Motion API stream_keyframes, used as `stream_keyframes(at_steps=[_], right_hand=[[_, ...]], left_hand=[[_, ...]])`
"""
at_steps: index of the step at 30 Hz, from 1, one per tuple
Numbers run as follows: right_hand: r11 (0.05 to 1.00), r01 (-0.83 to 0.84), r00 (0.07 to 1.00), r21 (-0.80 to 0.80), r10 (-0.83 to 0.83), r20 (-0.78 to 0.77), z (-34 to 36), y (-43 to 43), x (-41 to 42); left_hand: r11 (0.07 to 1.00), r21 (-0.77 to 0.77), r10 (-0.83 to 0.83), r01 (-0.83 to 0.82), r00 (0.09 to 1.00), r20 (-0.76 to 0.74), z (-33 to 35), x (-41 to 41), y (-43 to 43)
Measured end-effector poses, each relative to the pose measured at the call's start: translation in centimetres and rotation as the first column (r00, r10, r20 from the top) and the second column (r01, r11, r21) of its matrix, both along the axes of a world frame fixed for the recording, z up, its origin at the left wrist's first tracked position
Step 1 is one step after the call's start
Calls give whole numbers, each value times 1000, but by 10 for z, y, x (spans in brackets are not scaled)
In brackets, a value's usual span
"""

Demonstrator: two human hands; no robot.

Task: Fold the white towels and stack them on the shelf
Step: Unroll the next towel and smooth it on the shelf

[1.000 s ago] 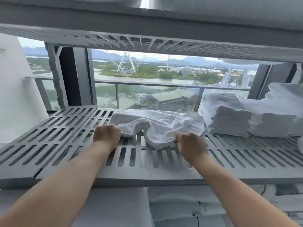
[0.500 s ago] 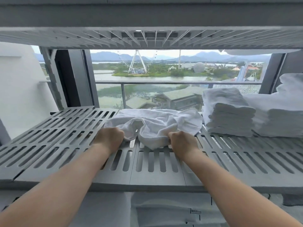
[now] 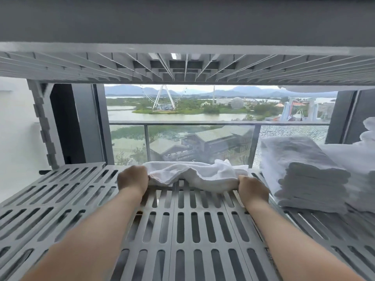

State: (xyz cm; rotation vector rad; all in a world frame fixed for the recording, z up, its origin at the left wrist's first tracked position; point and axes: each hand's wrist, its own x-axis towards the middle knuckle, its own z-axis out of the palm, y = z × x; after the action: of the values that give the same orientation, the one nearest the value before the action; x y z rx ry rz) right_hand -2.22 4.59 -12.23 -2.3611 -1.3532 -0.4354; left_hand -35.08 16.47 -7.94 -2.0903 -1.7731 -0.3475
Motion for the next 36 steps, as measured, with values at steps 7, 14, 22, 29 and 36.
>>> stream_keyframes(at_steps=[7,14,22,29,36], right_hand=[[975,-107,992,195,93,80,-5,5,14],[860,-312,915,403,386,-115,-2,20,-8],[633,353,632,688,381,-675,20,14,18],[532,392,654,751,413,-634,29,16,18],[843,-62,916,534,261,-305,16,4,28]], left_hand=[[985,-33,170,-167,975,143,-9,-15,27],[992,-41,127,-121,892,434,-20,32,-11],[919,-132,382,-371,759,528,-16,-5,-11],[902,-132,411,-410,727,551,-21,-6,-14],[920,-81,332,-384,652,682,-11,-7,-2]])
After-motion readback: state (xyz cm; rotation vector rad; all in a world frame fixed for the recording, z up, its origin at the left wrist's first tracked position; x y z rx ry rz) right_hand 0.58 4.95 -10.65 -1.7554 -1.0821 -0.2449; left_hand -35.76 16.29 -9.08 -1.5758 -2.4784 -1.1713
